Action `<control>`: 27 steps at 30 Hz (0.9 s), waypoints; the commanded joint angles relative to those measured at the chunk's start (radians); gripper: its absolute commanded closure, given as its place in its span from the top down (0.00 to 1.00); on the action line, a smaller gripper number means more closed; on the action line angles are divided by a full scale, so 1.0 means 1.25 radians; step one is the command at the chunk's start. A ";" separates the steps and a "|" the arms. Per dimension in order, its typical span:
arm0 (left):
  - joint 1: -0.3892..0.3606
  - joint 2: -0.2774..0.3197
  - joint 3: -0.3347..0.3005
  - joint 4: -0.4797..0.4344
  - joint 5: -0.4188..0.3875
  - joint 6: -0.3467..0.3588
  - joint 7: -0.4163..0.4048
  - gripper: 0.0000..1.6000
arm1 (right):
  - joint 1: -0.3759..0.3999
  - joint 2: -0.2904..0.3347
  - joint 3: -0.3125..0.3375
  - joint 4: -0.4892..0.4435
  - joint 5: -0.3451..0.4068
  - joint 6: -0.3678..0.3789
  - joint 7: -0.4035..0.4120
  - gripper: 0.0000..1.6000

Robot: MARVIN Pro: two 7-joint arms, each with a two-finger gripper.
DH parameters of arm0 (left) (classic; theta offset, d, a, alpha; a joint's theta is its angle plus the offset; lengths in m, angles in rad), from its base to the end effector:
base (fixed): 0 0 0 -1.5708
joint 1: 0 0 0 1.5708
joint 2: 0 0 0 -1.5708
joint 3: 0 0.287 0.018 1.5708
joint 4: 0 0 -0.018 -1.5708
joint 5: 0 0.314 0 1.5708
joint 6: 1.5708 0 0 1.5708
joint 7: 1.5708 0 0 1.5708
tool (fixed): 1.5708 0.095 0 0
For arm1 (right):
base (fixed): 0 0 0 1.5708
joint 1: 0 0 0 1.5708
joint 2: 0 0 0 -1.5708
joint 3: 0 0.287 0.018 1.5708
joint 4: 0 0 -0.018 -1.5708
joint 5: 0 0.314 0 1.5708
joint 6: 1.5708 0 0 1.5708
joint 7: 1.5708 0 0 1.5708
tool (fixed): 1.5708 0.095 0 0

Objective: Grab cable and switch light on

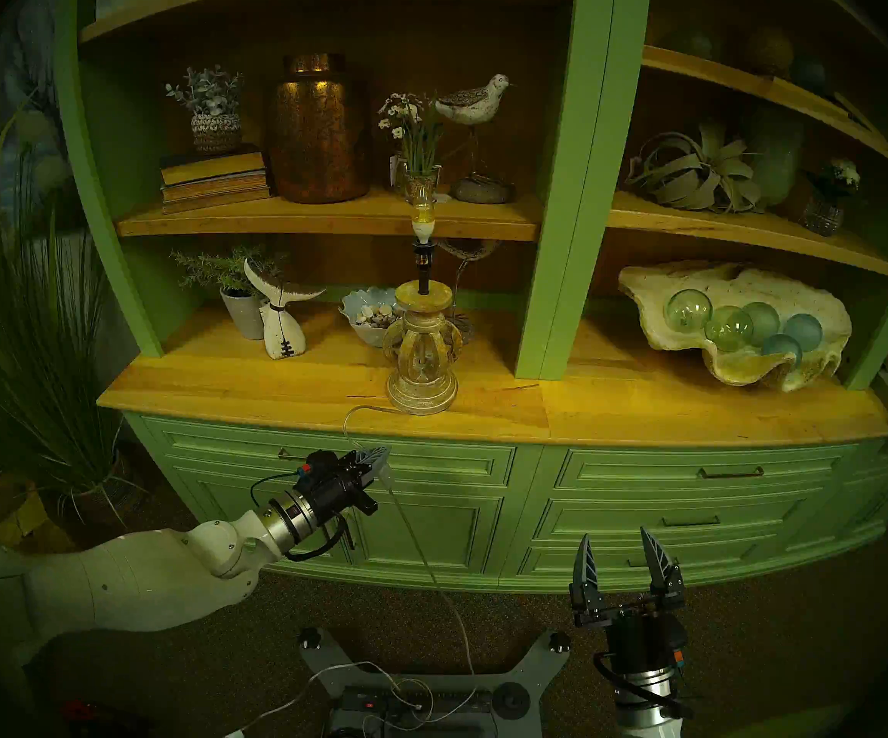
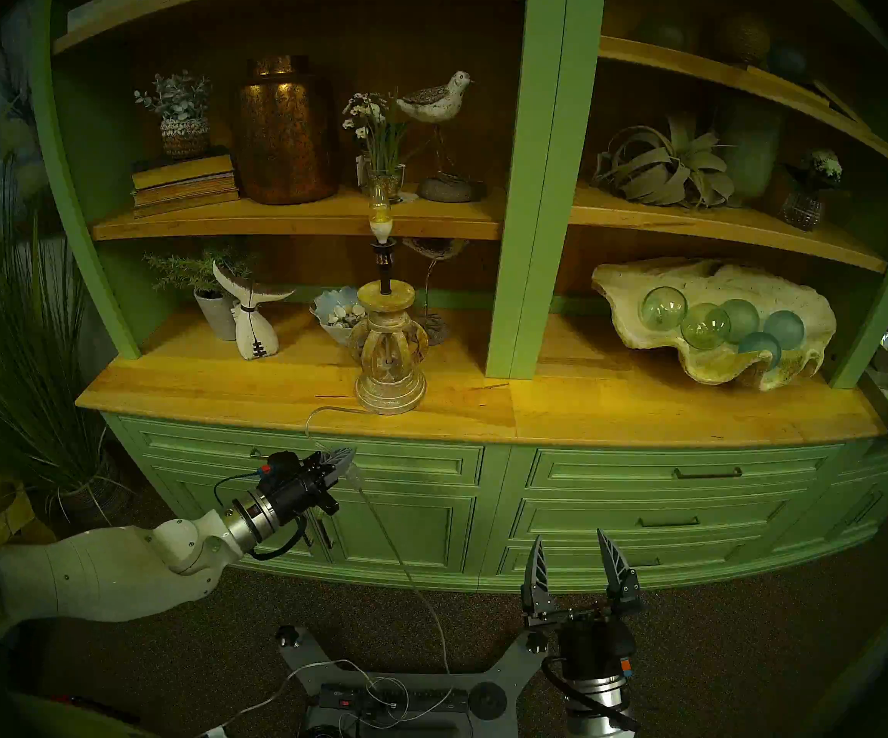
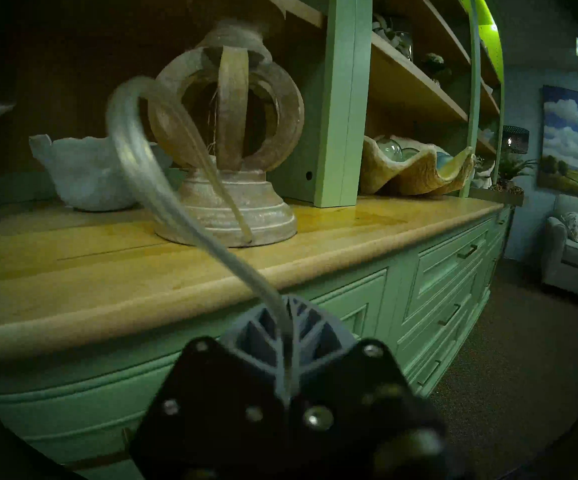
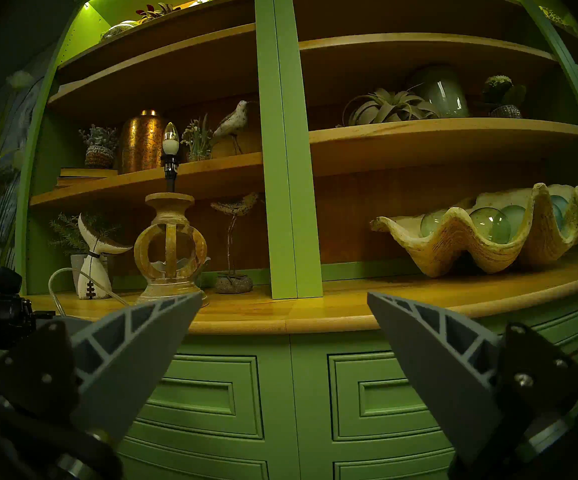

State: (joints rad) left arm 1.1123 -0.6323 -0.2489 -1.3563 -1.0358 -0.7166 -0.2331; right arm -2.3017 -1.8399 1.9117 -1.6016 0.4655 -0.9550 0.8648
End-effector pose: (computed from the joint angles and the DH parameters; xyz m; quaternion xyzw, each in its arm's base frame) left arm 0.3469 0.0493 -0.3906 0.6725 -0.2598 0.6366 0.2739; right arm 0.1128 -0.0220 -0.4114 -0.5772 -0.0001 -0.8144 0.0602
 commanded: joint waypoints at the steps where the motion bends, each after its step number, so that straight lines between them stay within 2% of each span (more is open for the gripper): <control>1: -0.049 0.045 -0.041 -0.014 -0.043 -0.028 -0.087 0.00 | 0.004 0.001 -0.001 -0.020 0.000 -0.004 0.001 1.00; 12: -0.081 0.039 -0.067 -0.060 -0.055 -0.047 -0.209 0.00 | 0.004 0.001 -0.001 -0.019 0.000 -0.004 0.001 1.00; 17: -0.098 0.042 -0.072 -0.074 -0.062 -0.041 -0.286 0.00 | 0.004 0.001 -0.001 -0.020 0.000 -0.004 0.001 1.00; 20: -0.107 0.032 -0.070 -0.042 -0.081 -0.037 -0.338 0.00 | 0.003 0.001 -0.001 -0.021 0.000 -0.004 0.001 1.00; 26: -0.139 0.003 -0.064 0.053 -0.062 -0.032 -0.409 0.00 | 0.004 0.001 -0.001 -0.020 0.000 -0.004 0.001 1.00; 27: -0.143 -0.008 -0.066 0.079 -0.068 -0.030 -0.439 0.00 | 0.004 0.001 -0.001 -0.020 0.000 -0.004 0.001 1.00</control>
State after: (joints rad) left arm 1.0181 -0.5964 -0.3072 -1.3613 -1.1169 -0.7462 -0.6719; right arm -2.3017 -1.8399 1.9117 -1.6016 0.4654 -0.9550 0.8648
